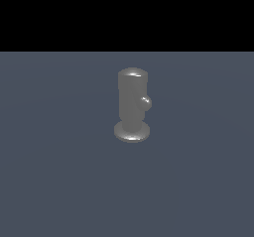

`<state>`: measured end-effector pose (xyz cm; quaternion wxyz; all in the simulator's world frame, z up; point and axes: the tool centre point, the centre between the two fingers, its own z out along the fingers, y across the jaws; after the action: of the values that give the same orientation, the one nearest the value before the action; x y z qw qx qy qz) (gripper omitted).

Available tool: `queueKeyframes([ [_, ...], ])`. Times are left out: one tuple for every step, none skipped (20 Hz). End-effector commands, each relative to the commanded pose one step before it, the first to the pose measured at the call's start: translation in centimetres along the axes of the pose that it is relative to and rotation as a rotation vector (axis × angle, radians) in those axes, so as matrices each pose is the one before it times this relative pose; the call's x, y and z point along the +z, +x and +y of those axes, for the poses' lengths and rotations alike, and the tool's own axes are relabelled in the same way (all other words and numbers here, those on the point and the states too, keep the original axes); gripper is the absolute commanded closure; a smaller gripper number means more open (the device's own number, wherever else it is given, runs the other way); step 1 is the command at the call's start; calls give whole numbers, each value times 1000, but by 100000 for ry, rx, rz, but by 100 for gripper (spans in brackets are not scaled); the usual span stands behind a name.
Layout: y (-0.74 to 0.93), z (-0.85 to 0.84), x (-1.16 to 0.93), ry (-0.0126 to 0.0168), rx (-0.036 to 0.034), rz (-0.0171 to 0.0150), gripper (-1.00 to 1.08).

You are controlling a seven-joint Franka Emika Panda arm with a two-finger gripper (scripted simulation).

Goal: Turn on the faucet by rotating a designated handle.

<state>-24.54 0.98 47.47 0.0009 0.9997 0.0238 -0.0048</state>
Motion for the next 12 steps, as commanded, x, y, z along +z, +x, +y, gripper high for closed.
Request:
queueKeyframes([
  [0,1,0,0,0,0,108],
  [3,-2,24,0,0,0,108],
  [9,-7,73,0,0,0,108],
  [15,-12,121,0,0,0,108],
  [22,-17,170,0,0,0,108],
  [17,-1,213,2,65,22,108],
  [34,-27,270,0,0,0,108],
  [30,-10,315,3,66,21,108],
  [47,-37,372,0,0,0,108],
  [39,-11,413,5,93,30,108],
  [50,-25,465,3,66,21,108],
  [59,-37,516,2,46,15,108],
])
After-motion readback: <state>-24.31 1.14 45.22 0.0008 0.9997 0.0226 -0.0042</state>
